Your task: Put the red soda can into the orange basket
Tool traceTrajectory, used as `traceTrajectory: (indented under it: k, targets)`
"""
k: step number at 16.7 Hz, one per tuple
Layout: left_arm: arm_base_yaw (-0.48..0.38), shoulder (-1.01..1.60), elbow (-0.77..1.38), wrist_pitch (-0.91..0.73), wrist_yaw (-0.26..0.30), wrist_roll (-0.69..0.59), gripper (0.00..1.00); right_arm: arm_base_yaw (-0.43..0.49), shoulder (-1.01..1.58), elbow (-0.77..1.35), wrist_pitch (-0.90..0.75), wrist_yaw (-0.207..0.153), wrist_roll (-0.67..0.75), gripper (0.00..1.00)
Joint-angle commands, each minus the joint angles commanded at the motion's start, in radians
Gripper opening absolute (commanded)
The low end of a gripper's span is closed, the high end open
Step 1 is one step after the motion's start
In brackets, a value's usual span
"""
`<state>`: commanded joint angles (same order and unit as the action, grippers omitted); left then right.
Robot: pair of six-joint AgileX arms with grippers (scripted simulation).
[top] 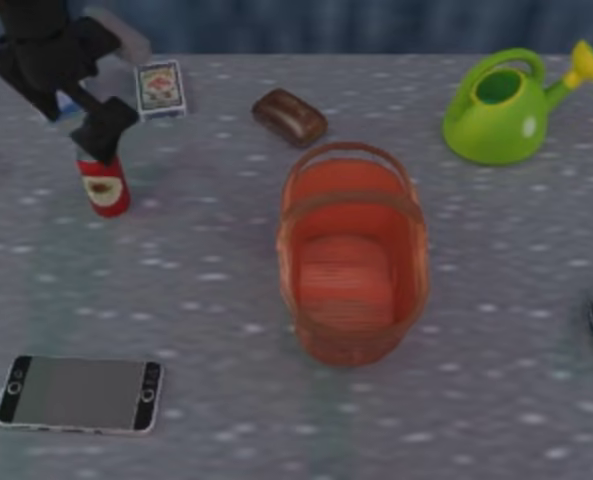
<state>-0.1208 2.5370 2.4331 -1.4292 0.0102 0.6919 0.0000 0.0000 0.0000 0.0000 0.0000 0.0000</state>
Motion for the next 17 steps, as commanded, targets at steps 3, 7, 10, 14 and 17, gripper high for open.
traceTrajectory:
  k: [3, 7, 10, 14, 17]
  targets:
    - [0.000, 0.057, 0.052, -0.032, -0.003, 0.014, 1.00, 0.000, 0.000, 0.000, 0.000, 0.000, 0.000, 1.00]
    - [0.000, 0.057, 0.052, -0.032, -0.003, 0.014, 1.00, 0.000, 0.000, 0.000, 0.000, 0.000, 0.000, 1.00]
    - [0.002, 0.055, 0.032, -0.013, -0.003, 0.016, 1.00, 0.000, 0.000, 0.000, 0.000, 0.000, 0.000, 1.00]
    - [0.001, 0.048, -0.103, 0.112, -0.003, 0.015, 1.00, 0.000, 0.000, 0.000, 0.000, 0.000, 0.000, 1.00]
    - [0.001, 0.047, -0.164, 0.174, -0.003, 0.015, 1.00, 0.000, 0.000, 0.000, 0.000, 0.000, 0.000, 1.00]
